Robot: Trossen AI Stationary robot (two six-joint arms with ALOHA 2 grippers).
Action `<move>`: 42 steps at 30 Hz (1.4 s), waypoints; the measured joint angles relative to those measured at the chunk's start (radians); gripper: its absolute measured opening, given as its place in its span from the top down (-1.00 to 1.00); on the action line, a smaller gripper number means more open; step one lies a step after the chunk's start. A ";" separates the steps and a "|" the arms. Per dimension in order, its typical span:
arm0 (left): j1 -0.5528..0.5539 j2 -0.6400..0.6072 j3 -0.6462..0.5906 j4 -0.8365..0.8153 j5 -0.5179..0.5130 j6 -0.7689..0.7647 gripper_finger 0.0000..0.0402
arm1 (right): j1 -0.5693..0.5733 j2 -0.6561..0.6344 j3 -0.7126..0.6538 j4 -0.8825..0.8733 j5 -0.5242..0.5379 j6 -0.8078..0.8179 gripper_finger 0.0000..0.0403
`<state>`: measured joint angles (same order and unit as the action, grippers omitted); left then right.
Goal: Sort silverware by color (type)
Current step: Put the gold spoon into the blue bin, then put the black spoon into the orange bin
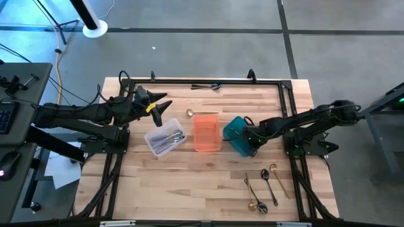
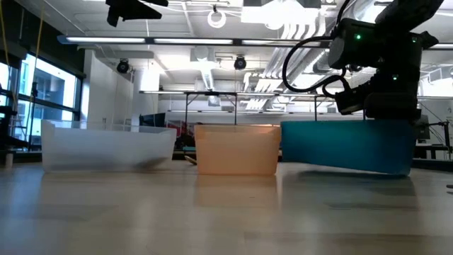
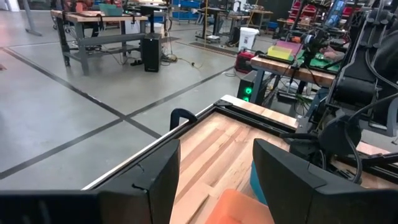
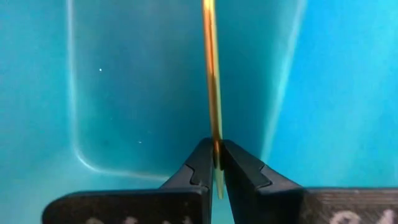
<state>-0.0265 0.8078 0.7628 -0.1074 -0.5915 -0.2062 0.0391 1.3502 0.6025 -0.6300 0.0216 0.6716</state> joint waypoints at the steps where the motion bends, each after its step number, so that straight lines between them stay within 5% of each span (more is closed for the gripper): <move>1: 0.000 0.000 0.000 0.000 0.000 0.000 0.04 | 0.000 0.000 0.000 0.000 0.000 0.000 0.92; 8: 0.000 0.000 0.000 0.000 0.000 0.000 0.04 | 0.000 0.000 -0.002 -0.001 -0.015 0.000 0.87; 20: 0.000 0.000 0.000 0.000 0.000 0.003 0.04 | 0.000 0.000 -0.002 -0.016 -0.016 0.008 0.45; 42: 0.000 0.000 0.000 -0.001 0.001 0.035 0.04 | 0.000 -0.024 0.024 -0.020 -0.027 0.046 0.43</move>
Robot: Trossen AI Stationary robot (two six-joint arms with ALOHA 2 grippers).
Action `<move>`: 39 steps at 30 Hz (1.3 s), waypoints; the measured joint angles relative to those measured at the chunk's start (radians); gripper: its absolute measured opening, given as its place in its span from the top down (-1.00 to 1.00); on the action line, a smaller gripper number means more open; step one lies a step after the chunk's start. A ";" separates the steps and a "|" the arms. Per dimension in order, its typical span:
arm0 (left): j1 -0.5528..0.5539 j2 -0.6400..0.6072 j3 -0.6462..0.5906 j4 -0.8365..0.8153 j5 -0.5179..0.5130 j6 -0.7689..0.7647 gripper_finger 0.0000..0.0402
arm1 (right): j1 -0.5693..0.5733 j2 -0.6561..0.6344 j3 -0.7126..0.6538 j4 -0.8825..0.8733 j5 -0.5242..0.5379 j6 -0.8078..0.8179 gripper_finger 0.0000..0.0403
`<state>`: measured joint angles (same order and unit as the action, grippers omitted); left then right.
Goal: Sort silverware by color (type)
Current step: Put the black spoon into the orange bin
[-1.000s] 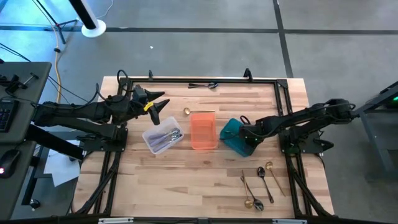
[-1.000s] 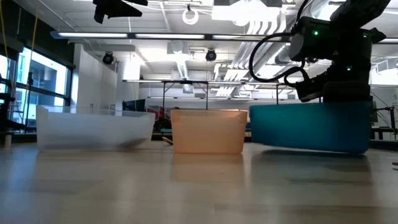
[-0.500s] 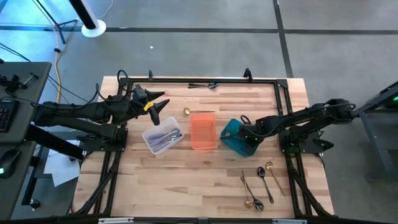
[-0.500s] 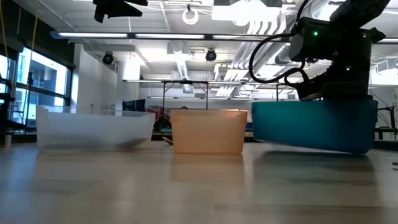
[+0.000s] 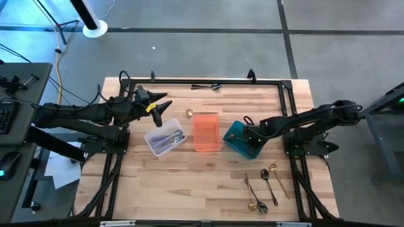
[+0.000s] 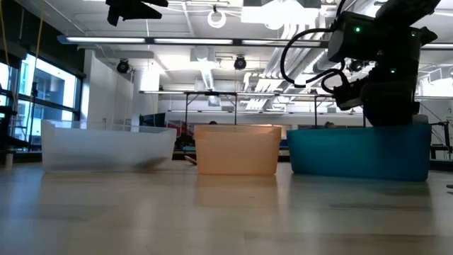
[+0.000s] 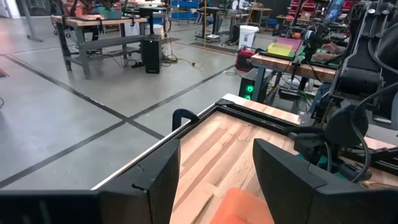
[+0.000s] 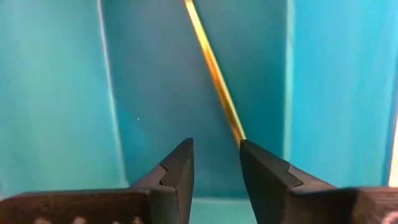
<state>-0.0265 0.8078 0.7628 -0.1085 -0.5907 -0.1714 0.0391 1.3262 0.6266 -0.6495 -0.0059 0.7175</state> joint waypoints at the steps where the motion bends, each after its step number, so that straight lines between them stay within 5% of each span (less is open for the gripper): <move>1: 0.000 0.000 0.000 0.000 0.000 0.000 0.04 | 0.000 0.000 0.000 -0.001 0.000 0.000 0.43; 9: 0.000 -0.001 0.000 0.000 0.000 0.000 0.04 | 0.000 -0.032 0.000 -0.017 0.001 -0.008 0.43; 16: 0.000 -0.045 0.001 0.001 0.000 -0.010 0.04 | 0.000 -0.205 0.045 -0.025 0.007 -0.020 0.43; 22: 0.000 -0.095 0.001 0.001 0.013 -0.011 0.04 | 0.000 -0.362 0.112 -0.002 0.116 -0.074 0.43; 28: 0.000 -0.124 0.001 0.015 0.112 -0.010 0.04 | 0.000 -0.460 0.133 0.276 0.215 -0.190 0.43; 34: 0.000 -0.118 0.001 0.137 0.251 -0.010 0.04 | -0.011 -0.464 0.133 0.626 0.215 -0.351 0.43; 39: -0.001 -0.115 0.001 0.222 0.298 -0.009 0.04 | -0.035 -0.448 0.134 0.751 0.199 -0.391 0.43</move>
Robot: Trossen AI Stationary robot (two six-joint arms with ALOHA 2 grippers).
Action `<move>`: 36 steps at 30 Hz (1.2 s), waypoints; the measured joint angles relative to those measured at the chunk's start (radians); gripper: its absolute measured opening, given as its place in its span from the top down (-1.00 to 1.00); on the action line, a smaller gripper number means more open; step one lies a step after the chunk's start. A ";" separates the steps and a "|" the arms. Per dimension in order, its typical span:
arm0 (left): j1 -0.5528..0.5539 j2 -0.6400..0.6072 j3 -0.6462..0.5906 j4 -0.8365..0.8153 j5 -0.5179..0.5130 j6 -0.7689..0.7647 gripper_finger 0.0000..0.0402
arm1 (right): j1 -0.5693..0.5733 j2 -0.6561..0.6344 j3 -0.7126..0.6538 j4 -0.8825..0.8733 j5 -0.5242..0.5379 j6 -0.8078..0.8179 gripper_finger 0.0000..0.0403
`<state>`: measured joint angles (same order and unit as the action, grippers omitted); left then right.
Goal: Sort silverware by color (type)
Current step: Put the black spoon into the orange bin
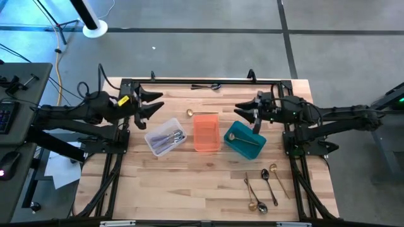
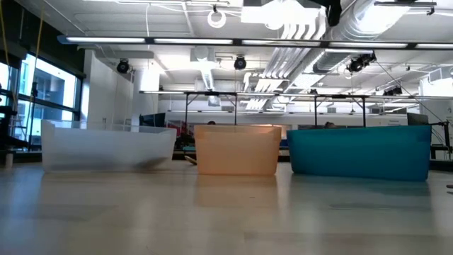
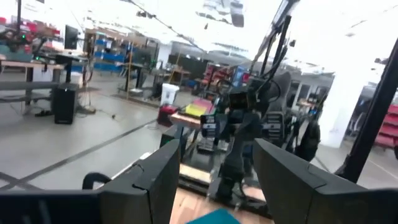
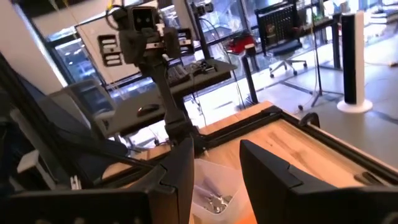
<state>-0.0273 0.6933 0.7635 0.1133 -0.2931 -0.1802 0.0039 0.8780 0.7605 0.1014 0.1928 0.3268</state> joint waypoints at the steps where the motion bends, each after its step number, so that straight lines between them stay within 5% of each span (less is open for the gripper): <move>1: 0.000 0.000 0.000 0.001 0.000 0.000 0.04 | -0.003 0.000 0.000 0.002 -0.008 -0.012 0.43; 28: 0.001 0.004 0.000 0.004 -0.014 -0.009 0.04 | -0.004 0.001 0.000 -0.004 -0.012 -0.014 0.43; 36: 0.001 0.059 0.000 0.006 -0.086 -0.066 0.04 | -0.004 0.001 0.000 -0.005 -0.012 -0.014 0.43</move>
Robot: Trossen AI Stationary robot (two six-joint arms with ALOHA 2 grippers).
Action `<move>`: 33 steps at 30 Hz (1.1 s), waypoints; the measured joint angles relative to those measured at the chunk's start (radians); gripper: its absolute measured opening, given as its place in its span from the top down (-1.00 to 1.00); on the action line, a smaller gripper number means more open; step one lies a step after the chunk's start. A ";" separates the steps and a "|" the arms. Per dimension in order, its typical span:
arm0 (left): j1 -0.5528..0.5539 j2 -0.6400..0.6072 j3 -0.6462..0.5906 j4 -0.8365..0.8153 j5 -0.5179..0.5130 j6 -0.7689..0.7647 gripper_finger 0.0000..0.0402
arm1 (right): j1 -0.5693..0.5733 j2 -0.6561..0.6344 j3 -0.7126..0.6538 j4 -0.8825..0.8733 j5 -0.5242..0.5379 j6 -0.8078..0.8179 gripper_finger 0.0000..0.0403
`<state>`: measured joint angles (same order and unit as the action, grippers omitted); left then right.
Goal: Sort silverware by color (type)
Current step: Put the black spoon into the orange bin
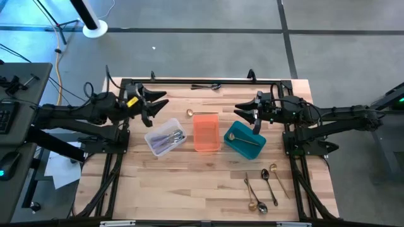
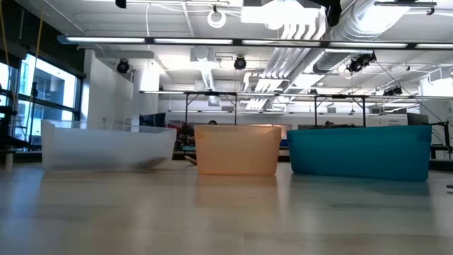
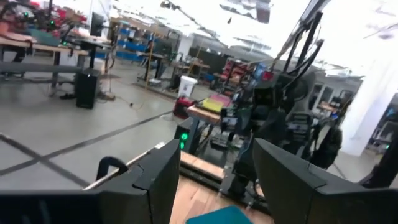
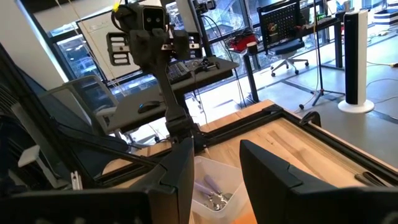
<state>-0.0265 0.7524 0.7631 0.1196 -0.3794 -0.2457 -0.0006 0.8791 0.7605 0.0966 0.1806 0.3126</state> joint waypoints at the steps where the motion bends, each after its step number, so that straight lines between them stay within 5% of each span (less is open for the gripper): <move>1: 0.000 0.013 0.001 -0.001 0.000 0.000 0.04 | 0.000 0.000 0.000 -0.002 0.000 0.000 0.43; 8: 0.051 0.149 0.096 -0.057 -0.009 0.020 0.04 | 0.000 0.000 0.000 -0.003 0.000 0.000 0.43; 12: 0.161 0.255 0.218 -0.242 -0.001 -0.025 0.04 | 0.000 0.000 0.000 -0.010 0.004 0.000 0.43; 18: 0.381 0.475 0.421 -0.562 0.202 -0.052 0.04 | 0.000 0.000 0.000 -0.048 0.057 0.079 0.43; 24: 0.530 0.704 0.517 -0.547 0.366 0.022 0.05 | 0.000 0.000 0.000 -0.111 0.078 0.162 0.43; 33: 0.676 0.989 0.542 -0.514 0.415 -0.153 0.22 | 0.000 0.000 0.000 -0.141 0.079 0.114 0.43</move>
<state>0.6497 1.7413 1.3048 -0.3946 0.0358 -0.3985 -0.0006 0.8791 0.7601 -0.0441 0.2593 0.4269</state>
